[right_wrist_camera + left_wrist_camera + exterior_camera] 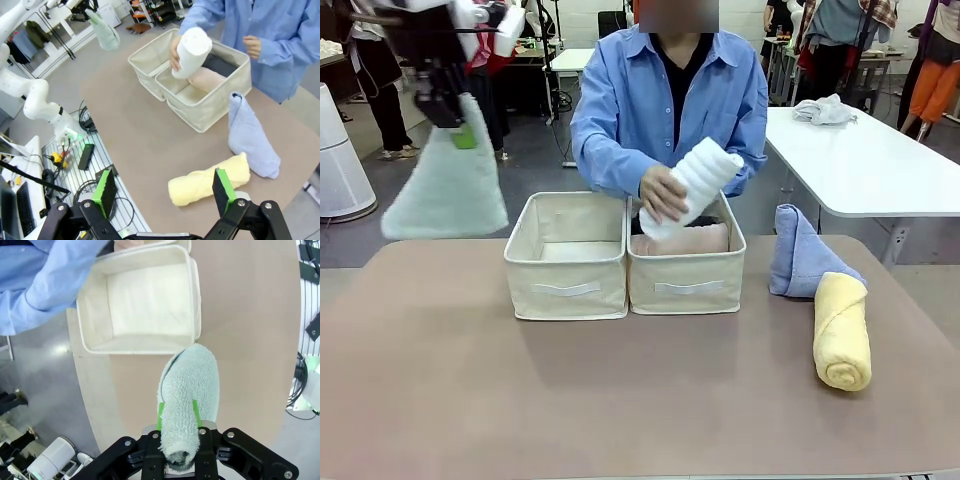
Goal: Sort the towels based on their folding style.
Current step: Pick up one triangle-folded towel and place it in the left Fabric basket.
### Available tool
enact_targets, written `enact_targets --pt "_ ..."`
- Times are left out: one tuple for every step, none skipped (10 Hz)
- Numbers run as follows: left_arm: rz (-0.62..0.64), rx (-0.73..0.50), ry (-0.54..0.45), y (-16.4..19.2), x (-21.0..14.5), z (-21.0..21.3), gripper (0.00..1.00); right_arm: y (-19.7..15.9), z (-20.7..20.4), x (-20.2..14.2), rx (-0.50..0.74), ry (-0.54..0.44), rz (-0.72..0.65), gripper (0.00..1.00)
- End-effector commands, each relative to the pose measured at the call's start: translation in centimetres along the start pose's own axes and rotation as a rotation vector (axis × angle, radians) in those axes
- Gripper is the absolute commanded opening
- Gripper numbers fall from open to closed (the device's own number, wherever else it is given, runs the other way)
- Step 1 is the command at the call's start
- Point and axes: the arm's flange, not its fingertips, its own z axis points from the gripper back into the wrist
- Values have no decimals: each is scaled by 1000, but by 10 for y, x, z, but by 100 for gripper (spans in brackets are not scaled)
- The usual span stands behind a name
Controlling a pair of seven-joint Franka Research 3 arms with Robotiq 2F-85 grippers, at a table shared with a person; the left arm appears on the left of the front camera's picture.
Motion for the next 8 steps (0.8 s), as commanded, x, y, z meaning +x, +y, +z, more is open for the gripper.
enact_targets --pt "36 -15 17 18 21 2 19 0 -1 -1 10 -13 9 100" --pt "38 -19 19 19 24 -1 19 0 -1 -1 10 -13 9 100" --pt "25 -25 3 13 19 0 19 0 -1 -1 10 -13 9 100" --pt "8 -16 2 15 25 -12 19 0 -1 -1 10 -13 9 100" --pt "8 -16 2 15 25 -12 19 0 -1 -1 10 -13 9 100" --pt "8 -16 2 15 25 -12 19 0 -1 -1 10 -13 9 100" --pt "8 -16 2 15 25 -12 19 0 -1 -1 10 -13 9 100" --pt "8 -16 2 15 25 -12 19 0 -1 -1 10 -13 9 100"
